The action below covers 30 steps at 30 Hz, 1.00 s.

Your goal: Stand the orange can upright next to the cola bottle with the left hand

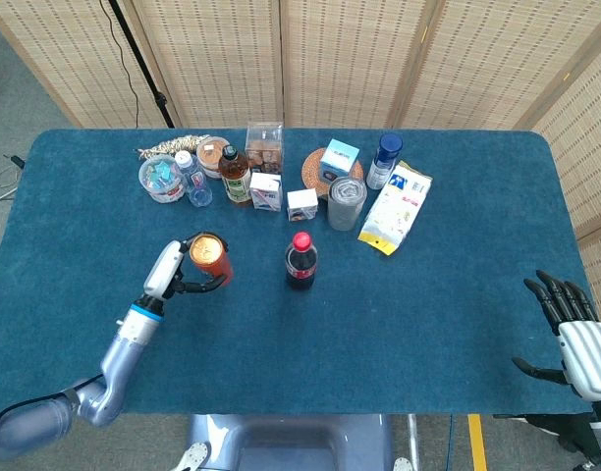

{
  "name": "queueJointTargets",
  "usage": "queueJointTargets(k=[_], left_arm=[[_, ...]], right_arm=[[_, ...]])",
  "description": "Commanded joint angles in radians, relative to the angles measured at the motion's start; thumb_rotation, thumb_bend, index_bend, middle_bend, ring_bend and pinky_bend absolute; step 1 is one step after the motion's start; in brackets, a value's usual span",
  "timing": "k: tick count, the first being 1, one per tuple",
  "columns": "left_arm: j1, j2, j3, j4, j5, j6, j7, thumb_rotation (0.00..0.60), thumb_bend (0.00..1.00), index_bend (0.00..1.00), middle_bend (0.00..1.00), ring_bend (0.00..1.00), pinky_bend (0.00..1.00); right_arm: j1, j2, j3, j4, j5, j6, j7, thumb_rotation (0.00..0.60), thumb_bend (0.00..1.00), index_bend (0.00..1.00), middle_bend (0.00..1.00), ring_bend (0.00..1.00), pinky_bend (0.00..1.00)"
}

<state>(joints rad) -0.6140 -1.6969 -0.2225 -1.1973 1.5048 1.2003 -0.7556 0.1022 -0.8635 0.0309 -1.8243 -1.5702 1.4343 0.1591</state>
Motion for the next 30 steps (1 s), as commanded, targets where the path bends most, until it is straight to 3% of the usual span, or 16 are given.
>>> queueJointTargets(k=[1, 16, 30], left_arm=[[-0.035, -0.038, -0.019, 0.029, -0.025, -0.034, 0.025, 0.600, 0.46, 0.54, 0.48, 0.40, 0.42], [-0.120, -0.212, -0.026, 0.237, -0.060, -0.093, 0.007, 0.600, 0.45, 0.53, 0.48, 0.39, 0.42], [-0.159, -0.295, -0.011, 0.353, -0.067, -0.126, -0.011, 0.600, 0.46, 0.52, 0.47, 0.37, 0.37]], right_arm=[[0.003, -0.002, 0.001, 0.001, 0.005, -0.007, 0.000, 0.600, 0.00, 0.00, 0.00, 0.00, 0.00], [0.021, 0.008, 0.008, 0.011, 0.038, -0.047, 0.035, 0.600, 0.00, 0.00, 0.00, 0.00, 0.00], [0.026, 0.005, 0.015, 0.014, 0.053, -0.055, 0.034, 0.600, 0.00, 0.00, 0.00, 0.00, 0.00]])
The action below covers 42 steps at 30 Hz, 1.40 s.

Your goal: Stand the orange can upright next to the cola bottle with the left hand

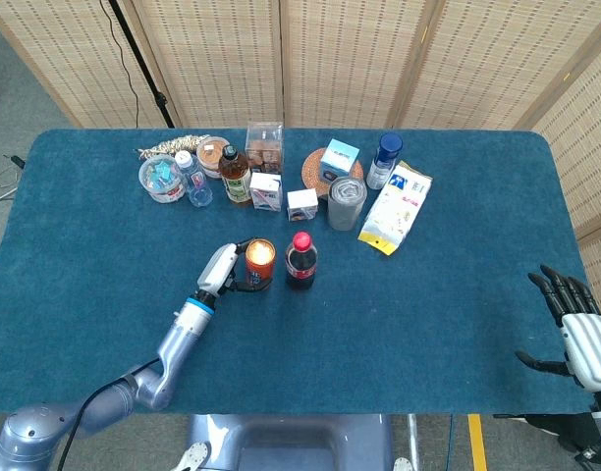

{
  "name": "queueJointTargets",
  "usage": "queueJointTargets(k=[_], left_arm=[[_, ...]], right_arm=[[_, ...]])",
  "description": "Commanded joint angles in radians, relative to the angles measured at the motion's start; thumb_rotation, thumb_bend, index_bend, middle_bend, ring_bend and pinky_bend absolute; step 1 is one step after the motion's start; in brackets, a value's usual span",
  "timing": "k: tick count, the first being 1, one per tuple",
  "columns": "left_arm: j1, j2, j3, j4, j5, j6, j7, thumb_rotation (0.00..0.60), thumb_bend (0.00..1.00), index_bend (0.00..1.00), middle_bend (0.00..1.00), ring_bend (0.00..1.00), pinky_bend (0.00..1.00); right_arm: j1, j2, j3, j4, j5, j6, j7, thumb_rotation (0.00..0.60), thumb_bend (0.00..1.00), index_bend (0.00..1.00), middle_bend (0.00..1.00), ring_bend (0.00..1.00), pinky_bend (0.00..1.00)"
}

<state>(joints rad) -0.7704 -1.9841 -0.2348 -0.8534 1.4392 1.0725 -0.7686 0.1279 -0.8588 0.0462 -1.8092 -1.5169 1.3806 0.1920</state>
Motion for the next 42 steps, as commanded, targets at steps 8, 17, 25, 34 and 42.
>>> queueJointTargets(k=[8, 17, 25, 34, 42], left_arm=[[-0.009, -0.027, 0.002, 0.040, -0.012, -0.005, 0.017, 0.600, 0.45, 0.51, 0.44, 0.29, 0.28], [-0.016, -0.009, 0.029, 0.031, 0.001, -0.034, 0.011, 0.600, 0.44, 0.43, 0.12, 0.00, 0.02], [0.008, 0.017, 0.054, 0.011, 0.026, 0.008, -0.028, 0.600, 0.44, 0.16, 0.00, 0.00, 0.00], [0.047, 0.072, 0.072, -0.031, 0.055, 0.089, -0.069, 0.600, 0.41, 0.01, 0.00, 0.00, 0.00], [0.113, 0.215, 0.085, -0.170, 0.103, 0.238, -0.024, 0.600, 0.34, 0.00, 0.00, 0.00, 0.00]], right_arm=[[0.001, 0.000, -0.004, -0.005, -0.011, 0.000, 0.000, 0.600, 0.00, 0.00, 0.00, 0.00, 0.00], [0.003, -0.003, -0.005, -0.006, -0.015, -0.002, -0.004, 0.600, 0.00, 0.00, 0.00, 0.00, 0.00], [0.000, -0.003, -0.006, -0.008, -0.023, 0.007, -0.004, 0.600, 0.00, 0.00, 0.00, 0.00, 0.00], [-0.004, -0.001, -0.012, -0.016, -0.039, 0.017, -0.004, 0.600, 0.00, 0.00, 0.00, 0.00, 0.00], [-0.010, -0.001, -0.024, -0.026, -0.070, 0.029, -0.011, 0.600, 0.00, 0.00, 0.00, 0.00, 0.00]])
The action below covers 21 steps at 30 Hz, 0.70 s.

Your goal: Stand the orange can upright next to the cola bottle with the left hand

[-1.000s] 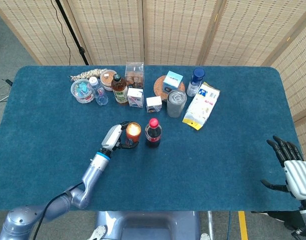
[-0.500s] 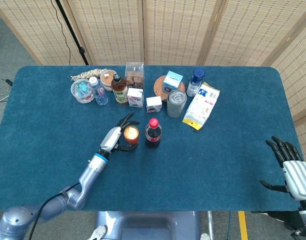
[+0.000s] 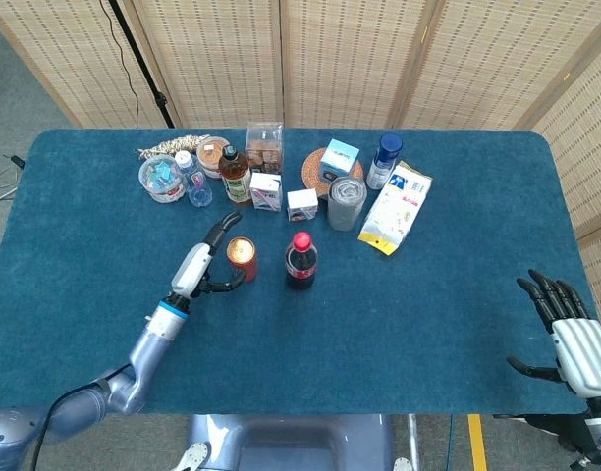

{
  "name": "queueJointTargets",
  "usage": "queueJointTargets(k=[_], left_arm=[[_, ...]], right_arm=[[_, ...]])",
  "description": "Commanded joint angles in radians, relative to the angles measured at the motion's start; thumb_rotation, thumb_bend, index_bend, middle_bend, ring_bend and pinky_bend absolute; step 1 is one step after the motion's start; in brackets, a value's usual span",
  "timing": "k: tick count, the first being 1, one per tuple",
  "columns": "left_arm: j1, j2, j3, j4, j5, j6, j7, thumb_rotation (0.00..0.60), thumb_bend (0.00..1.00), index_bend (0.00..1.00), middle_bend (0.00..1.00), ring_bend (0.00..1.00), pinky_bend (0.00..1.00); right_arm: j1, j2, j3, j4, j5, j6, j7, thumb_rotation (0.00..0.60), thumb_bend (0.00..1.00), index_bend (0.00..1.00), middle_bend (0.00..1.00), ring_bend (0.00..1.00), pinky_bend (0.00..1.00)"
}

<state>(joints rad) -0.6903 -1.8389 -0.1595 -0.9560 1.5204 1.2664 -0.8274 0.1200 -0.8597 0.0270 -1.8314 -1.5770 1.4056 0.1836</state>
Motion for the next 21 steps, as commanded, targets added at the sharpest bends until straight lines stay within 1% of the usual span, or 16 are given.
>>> queueJointTargets(k=[1, 3, 5, 10, 13, 16, 17, 21], left_arm=[[0.039, 0.089, 0.013, -0.087, 0.025, 0.049, 0.046, 0.600, 0.34, 0.00, 0.00, 0.00, 0.00], [0.058, 0.150, 0.020, -0.148, 0.022, 0.054, 0.077, 0.600, 0.34, 0.00, 0.00, 0.00, 0.00], [0.072, 0.193, 0.018, -0.197, 0.015, 0.061, 0.084, 0.600, 0.34, 0.00, 0.00, 0.00, 0.00], [0.122, 0.308, 0.017, -0.302, 0.015, 0.118, 0.111, 0.600, 0.32, 0.00, 0.00, 0.00, 0.00], [0.161, 0.395, 0.026, -0.371, 0.026, 0.159, 0.173, 0.600, 0.30, 0.00, 0.00, 0.00, 0.00], [0.217, 0.512, 0.053, -0.479, 0.020, 0.185, 0.292, 0.600, 0.30, 0.00, 0.00, 0.00, 0.00], [0.230, 0.535, 0.058, -0.504, 0.013, 0.189, 0.323, 0.600, 0.30, 0.00, 0.00, 0.00, 0.00], [0.342, 0.659, 0.099, -0.657, -0.052, 0.247, 0.510, 0.600, 0.30, 0.00, 0.00, 0.00, 0.00]], right_arm=[[-0.003, 0.000, -0.006, -0.006, -0.014, 0.006, -0.004, 0.600, 0.00, 0.00, 0.00, 0.00, 0.00], [-0.006, 0.000, -0.010, -0.009, -0.027, 0.013, -0.007, 0.600, 0.00, 0.00, 0.00, 0.00, 0.00], [-0.008, 0.000, -0.013, -0.011, -0.032, 0.016, -0.010, 0.600, 0.00, 0.00, 0.00, 0.00, 0.00], [-0.011, 0.001, -0.015, -0.014, -0.040, 0.025, -0.009, 0.600, 0.00, 0.00, 0.00, 0.00, 0.00], [-0.012, 0.001, -0.017, -0.015, -0.044, 0.027, -0.010, 0.600, 0.00, 0.00, 0.00, 0.00, 0.00], [-0.014, 0.001, -0.019, -0.016, -0.050, 0.031, -0.013, 0.600, 0.00, 0.00, 0.00, 0.00, 0.00], [-0.014, 0.001, -0.019, -0.016, -0.051, 0.032, -0.015, 0.600, 0.00, 0.00, 0.00, 0.00, 0.00], [-0.014, -0.002, -0.021, -0.014, -0.053, 0.032, -0.025, 0.600, 0.00, 0.00, 0.00, 0.00, 0.00]])
